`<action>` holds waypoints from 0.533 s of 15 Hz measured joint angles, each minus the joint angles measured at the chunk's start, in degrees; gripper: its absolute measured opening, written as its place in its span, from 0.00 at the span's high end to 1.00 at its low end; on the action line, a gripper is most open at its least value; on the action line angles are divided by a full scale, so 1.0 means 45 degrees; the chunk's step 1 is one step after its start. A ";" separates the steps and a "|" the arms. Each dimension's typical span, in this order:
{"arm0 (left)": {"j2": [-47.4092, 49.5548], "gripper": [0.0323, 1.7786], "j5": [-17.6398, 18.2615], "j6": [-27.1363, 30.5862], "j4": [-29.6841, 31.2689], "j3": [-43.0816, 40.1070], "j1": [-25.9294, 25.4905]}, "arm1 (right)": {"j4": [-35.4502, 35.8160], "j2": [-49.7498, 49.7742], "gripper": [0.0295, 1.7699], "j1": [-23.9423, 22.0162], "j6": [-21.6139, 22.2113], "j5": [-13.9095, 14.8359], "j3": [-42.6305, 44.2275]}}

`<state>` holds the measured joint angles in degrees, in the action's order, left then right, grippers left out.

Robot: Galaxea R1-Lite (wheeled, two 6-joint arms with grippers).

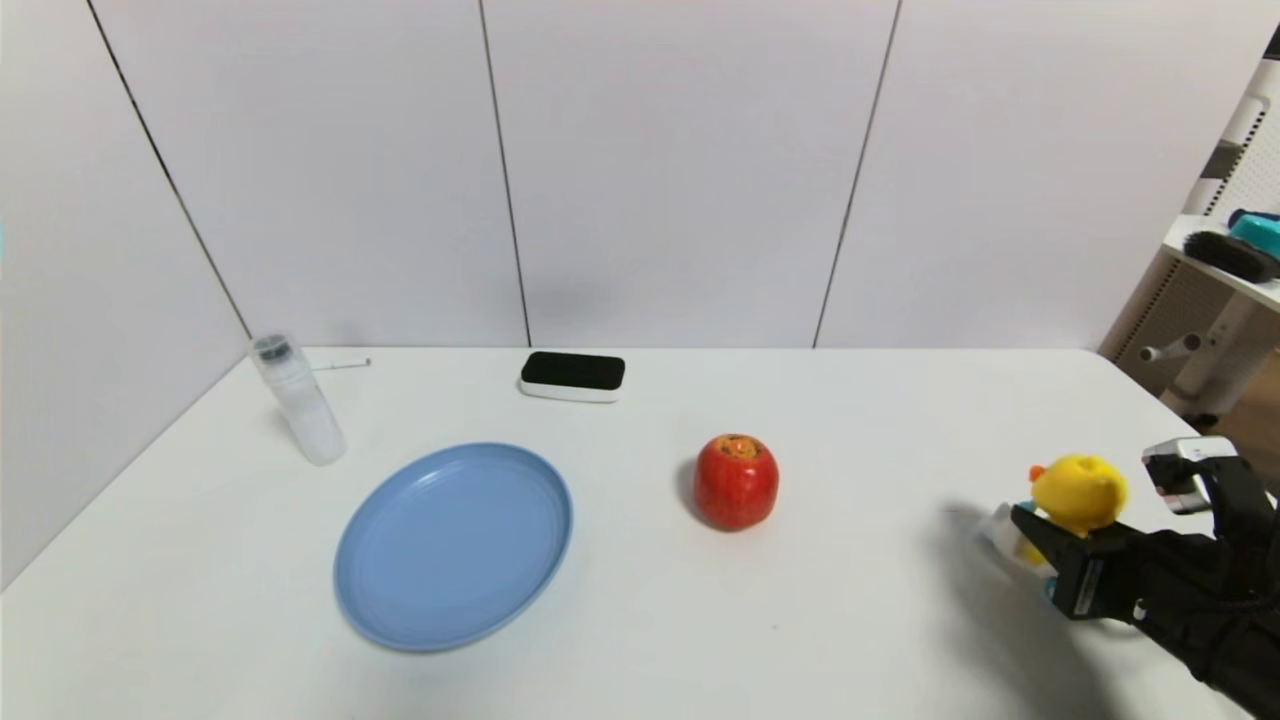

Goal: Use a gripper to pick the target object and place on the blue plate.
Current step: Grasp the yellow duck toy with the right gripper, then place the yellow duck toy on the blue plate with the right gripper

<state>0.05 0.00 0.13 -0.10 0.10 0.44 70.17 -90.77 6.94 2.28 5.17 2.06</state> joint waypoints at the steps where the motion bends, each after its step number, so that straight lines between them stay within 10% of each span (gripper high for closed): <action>1: 0.0000 0.05 0.0000 0.0005 0.0000 0.0000 0.0000 | -0.0041 -0.0005 0.77 0.0000 -0.0011 0.0003 -0.0014; 8: 0.0000 0.05 0.0000 0.0011 0.0000 0.0000 0.0000 | -0.0043 0.0027 0.81 0.0014 -0.0005 0.0000 -0.0011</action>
<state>0.05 0.00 0.18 -0.10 0.10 0.44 69.97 -90.65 7.00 2.26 5.17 2.01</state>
